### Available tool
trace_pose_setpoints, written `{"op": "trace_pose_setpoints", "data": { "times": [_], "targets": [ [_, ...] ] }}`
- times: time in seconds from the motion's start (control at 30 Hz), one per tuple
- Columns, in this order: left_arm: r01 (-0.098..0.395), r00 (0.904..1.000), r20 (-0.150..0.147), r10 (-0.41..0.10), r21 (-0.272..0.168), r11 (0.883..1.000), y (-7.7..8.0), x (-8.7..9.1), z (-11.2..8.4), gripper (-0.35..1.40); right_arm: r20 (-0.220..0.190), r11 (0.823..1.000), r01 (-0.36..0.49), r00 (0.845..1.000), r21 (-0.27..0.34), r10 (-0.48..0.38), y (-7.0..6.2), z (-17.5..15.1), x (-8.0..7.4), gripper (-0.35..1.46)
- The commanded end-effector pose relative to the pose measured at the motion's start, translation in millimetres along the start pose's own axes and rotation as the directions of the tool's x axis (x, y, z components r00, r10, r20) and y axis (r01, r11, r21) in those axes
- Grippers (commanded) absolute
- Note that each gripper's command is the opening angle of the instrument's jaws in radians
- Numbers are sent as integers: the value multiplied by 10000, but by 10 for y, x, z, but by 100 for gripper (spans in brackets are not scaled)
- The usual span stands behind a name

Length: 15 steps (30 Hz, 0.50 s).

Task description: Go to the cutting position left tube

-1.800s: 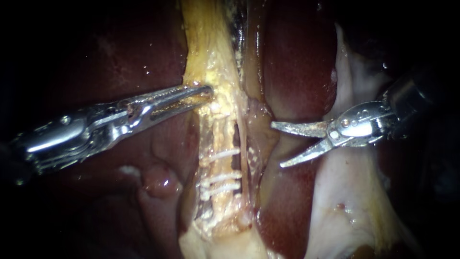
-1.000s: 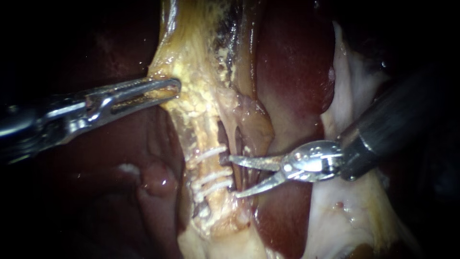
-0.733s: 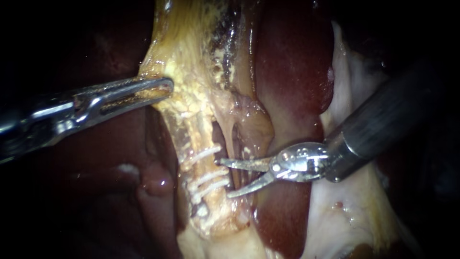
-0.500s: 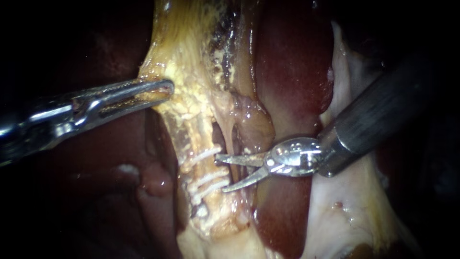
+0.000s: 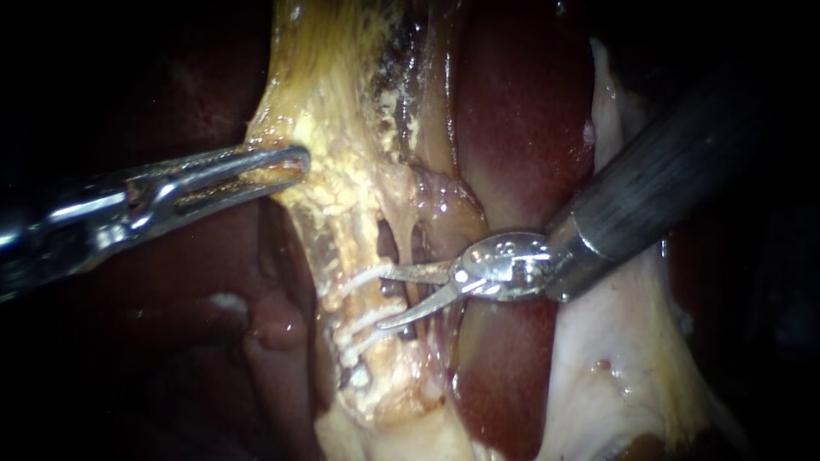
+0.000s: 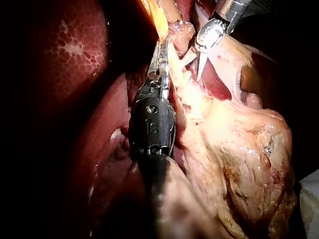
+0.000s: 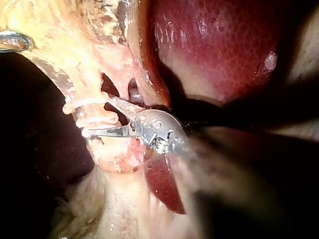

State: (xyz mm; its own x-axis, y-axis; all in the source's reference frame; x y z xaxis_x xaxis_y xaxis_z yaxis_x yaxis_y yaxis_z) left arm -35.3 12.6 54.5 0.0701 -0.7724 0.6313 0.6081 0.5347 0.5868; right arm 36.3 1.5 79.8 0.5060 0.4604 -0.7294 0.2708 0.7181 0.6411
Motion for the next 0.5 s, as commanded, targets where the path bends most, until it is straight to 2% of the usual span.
{"op": "trace_pose_setpoints", "data": {
  "times": [0.03, 0.13, 0.3, 0.5],
  "targets": [
    [0, 10000, -1, 0, -4, 10000, 0, 0, 0, -35, 66, 9998, -146, 9999, 94, 145, 1, 2, 0, 135],
    [1, 10000, 0, -1, -7, 10000, -1, 0, 0, -35, 96, 9996, -47, 9999, 285, 44, 3, 5, 1, 135],
    [-1, 10000, 1, 1, -7, 10000, -1, 0, 0, -35, -565, 9947, 274, 9982, 994, -218, 3, 9, 9, 133],
    [-4, 10000, -1, 4, 19, 10000, -1, 1, 0, -35, -754, 9861, 550, 9962, 1568, -436, -1, 19, 16, 131]
  ]
}}
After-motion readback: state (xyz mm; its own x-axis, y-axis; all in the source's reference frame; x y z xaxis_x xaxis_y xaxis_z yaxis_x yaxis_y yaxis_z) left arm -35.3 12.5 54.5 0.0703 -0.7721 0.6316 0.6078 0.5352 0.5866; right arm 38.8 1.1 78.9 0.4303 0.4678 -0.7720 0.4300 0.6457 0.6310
